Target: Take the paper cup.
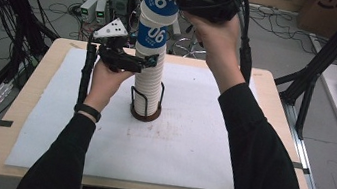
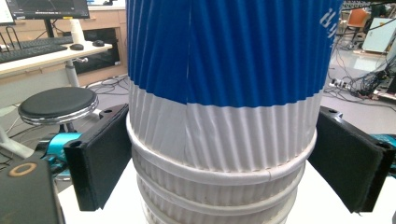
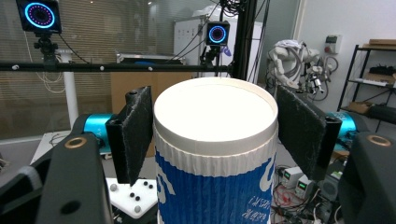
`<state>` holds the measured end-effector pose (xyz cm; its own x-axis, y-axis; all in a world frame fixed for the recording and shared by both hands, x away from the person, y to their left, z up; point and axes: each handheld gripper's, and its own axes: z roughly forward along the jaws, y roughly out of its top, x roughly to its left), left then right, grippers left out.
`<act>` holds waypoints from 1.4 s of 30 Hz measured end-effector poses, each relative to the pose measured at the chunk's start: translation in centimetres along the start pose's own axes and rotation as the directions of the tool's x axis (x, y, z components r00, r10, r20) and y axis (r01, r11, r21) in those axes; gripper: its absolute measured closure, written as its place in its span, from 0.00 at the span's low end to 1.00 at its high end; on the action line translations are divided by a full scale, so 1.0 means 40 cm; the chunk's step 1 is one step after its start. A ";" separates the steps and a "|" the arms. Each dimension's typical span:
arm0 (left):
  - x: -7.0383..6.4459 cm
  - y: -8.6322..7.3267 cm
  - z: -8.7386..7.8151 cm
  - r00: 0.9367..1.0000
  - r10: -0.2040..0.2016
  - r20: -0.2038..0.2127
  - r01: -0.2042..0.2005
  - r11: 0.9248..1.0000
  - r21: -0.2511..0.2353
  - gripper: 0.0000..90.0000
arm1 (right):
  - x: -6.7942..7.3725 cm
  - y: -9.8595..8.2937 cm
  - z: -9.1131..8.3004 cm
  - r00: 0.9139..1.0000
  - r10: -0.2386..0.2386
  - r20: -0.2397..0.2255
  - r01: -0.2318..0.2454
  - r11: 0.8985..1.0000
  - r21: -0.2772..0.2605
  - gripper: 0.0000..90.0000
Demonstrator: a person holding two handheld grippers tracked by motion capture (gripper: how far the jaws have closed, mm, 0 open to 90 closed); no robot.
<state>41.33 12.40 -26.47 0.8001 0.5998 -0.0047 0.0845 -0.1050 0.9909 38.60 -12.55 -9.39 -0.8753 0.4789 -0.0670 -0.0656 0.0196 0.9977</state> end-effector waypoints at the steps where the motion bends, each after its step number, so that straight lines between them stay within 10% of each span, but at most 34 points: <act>1: 0.000 0.000 0.000 1.000 -0.001 -0.002 0.001 1.000 0.000 0.12 | 0.000 0.002 -0.005 1.000 -0.001 -0.001 0.001 1.000 0.003 0.35; 13: -0.003 0.001 0.000 1.000 0.002 -0.005 -0.002 1.000 0.004 0.12 | -0.014 -0.023 -0.130 1.000 -0.025 0.007 0.025 1.000 0.018 0.35; 23: -0.004 -0.002 -0.002 1.000 0.007 -0.008 -0.007 1.000 -0.001 0.12 | -0.031 -0.140 -0.252 1.000 0.007 0.015 -0.008 0.999 0.032 0.35; 42: -0.004 -0.003 -0.003 1.000 0.008 -0.009 -0.008 1.000 0.001 0.12 | -0.014 -0.350 -0.315 0.997 0.076 -0.001 -0.076 0.993 0.094 0.35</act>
<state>41.11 12.40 -26.58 0.7951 0.6064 0.0045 0.0787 -0.1105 0.9908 33.97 -24.14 -23.51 -0.8781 0.4783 0.0092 0.0463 0.0659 0.9968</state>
